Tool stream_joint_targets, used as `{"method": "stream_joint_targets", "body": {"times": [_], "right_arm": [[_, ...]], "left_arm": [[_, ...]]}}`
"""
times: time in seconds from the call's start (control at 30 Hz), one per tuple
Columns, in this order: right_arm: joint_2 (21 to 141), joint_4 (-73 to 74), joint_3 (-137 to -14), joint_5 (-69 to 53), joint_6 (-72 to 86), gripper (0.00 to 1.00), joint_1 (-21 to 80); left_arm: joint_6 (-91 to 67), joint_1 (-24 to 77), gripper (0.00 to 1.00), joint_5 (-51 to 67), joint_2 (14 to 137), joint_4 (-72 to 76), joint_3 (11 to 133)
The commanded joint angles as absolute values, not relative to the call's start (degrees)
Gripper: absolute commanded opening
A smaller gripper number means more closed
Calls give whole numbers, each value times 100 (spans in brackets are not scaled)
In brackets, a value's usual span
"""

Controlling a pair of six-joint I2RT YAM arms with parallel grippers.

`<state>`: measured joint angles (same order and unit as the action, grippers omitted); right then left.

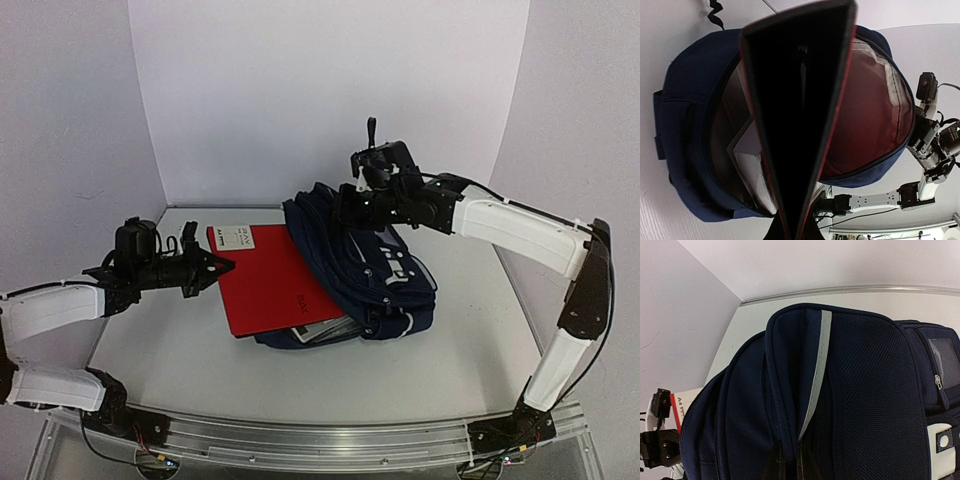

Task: Pack the student bag
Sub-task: Place the files in the student bag.

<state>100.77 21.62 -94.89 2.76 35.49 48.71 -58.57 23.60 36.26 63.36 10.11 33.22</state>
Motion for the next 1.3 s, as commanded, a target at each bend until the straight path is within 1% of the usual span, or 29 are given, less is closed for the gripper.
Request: {"method": "stream_joint_targets", "body": {"times": [0.0,0.23,0.37,0.53,0.7,0.8,0.9,0.97,1.03,1.1,1.23,1.27], "right_arm": [[9704,545,-10407,-410,3704,0,4947],[10236,285,-11229,-714,3778,0,4954],[10465,72,-11378,-877,3913,0,4989],[10640,-52,-11389,-1049,4013,0,5078],[10680,-114,-11319,-1095,4034,0,5124],[10633,-114,-11212,-998,4010,0,5124],[10471,-107,-10962,-605,3920,0,5123],[10369,-77,-10704,-293,3858,0,5123],[10265,-22,-10500,99,3779,0,5117],[10217,-1,-10323,453,3685,0,5123],[10251,276,-10036,918,3572,0,5123],[10261,304,-9987,978,3554,0,5124]], "left_arm": [[-5802,2794,0,3244,6805,2056,3798],[-5952,3431,0,2679,7867,2890,4126],[-5924,3745,0,2095,8486,3271,4366],[-5984,3805,0,1869,9177,3784,4692],[-5949,3827,0,2097,9924,3811,5333],[-5972,3849,0,2244,10368,3913,5506],[-5755,3828,0,2125,10400,3720,5494],[-5508,3793,1,2019,10168,3273,5515],[-5292,3757,10,1968,9893,2710,5534],[-5068,3712,20,1936,9541,2090,5549],[-4659,3636,52,1888,8660,981,5538],[-4570,3632,58,1858,8417,638,5530]]}}
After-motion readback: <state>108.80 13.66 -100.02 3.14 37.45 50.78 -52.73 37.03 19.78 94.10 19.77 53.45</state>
